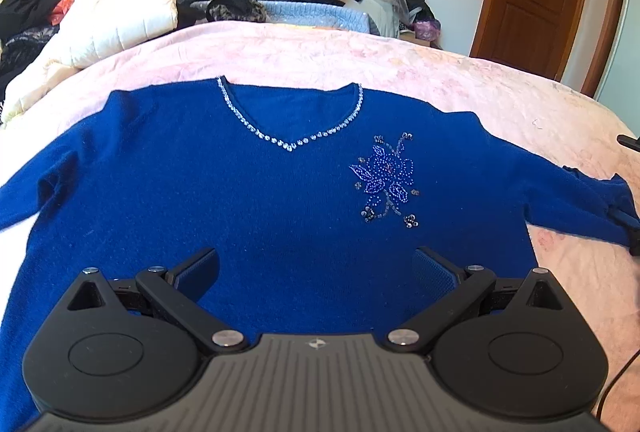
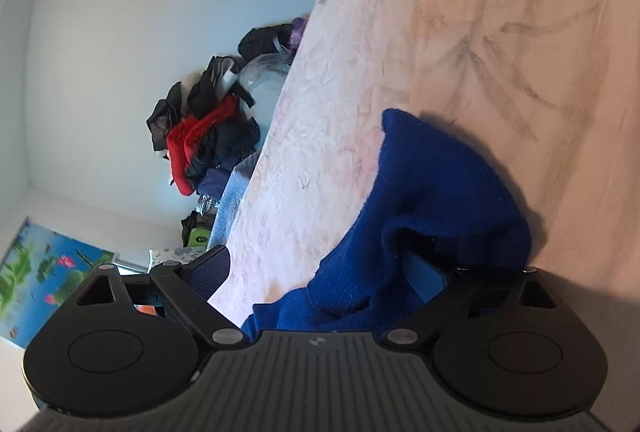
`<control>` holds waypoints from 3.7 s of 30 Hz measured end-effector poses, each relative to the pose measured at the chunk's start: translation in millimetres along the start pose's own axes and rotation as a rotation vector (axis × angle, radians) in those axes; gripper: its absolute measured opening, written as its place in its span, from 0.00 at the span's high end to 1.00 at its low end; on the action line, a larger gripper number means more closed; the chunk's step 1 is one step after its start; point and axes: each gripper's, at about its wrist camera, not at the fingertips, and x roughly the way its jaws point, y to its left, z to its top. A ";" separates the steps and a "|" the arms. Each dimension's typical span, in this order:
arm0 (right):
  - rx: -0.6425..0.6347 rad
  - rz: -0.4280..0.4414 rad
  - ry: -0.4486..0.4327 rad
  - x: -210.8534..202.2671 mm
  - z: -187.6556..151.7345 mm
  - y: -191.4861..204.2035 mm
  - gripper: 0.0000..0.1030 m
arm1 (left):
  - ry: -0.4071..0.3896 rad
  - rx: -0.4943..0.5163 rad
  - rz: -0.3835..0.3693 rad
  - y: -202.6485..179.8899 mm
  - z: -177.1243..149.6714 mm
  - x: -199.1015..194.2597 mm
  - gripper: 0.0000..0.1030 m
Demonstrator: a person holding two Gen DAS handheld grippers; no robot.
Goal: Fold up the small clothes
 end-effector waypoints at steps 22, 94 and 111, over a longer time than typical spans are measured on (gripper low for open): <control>0.047 0.259 0.126 26.2 -23.0 24.5 0.90 | 0.084 -0.501 -0.630 -1.7 63.5 46.3 0.00; -0.621 -0.070 0.516 127.9 -80.5 129.8 0.40 | 0.052 -0.701 -0.134 225.3 78.8 69.1 0.96; -0.599 -0.090 0.500 138.6 -68.6 120.0 0.82 | 0.141 -0.639 -0.050 233.1 72.9 101.7 0.96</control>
